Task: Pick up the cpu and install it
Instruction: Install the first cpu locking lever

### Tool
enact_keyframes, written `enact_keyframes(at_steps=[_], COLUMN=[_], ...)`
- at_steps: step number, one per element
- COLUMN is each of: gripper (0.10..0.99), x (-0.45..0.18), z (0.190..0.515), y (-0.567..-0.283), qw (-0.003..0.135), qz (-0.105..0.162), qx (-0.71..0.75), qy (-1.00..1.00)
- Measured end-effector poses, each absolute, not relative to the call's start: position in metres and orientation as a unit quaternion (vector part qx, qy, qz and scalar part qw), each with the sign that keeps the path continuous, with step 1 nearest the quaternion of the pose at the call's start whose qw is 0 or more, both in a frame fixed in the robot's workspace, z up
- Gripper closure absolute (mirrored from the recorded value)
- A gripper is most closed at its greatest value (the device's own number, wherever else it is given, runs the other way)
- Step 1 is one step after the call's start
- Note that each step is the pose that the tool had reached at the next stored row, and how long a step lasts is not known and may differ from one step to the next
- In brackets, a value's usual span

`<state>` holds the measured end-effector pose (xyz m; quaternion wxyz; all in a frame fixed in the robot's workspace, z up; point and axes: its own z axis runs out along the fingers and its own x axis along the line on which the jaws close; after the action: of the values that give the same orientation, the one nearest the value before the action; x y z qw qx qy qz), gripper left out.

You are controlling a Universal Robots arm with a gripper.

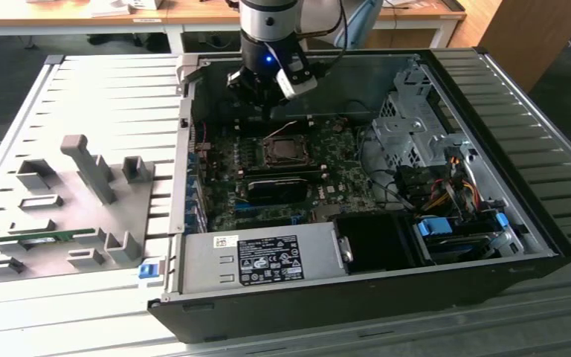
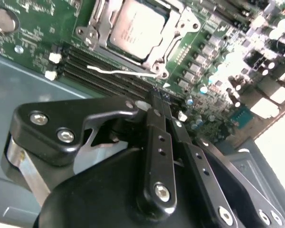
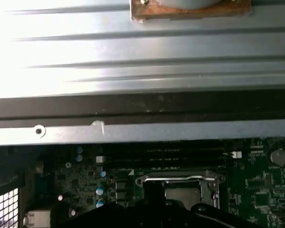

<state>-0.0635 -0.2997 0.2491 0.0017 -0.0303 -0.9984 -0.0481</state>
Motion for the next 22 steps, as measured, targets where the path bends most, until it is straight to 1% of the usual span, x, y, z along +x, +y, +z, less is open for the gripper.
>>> enact_keyframes(at_steps=[4,22], gripper=[0.98,0.98], x=[-0.063,-0.047], z=[0.248,0.235], y=[-0.3,-0.3], qw=[0.002,0.003], qz=[-0.06,-0.059], qx=[-0.03,-0.012], qy=[-0.998,-0.998])
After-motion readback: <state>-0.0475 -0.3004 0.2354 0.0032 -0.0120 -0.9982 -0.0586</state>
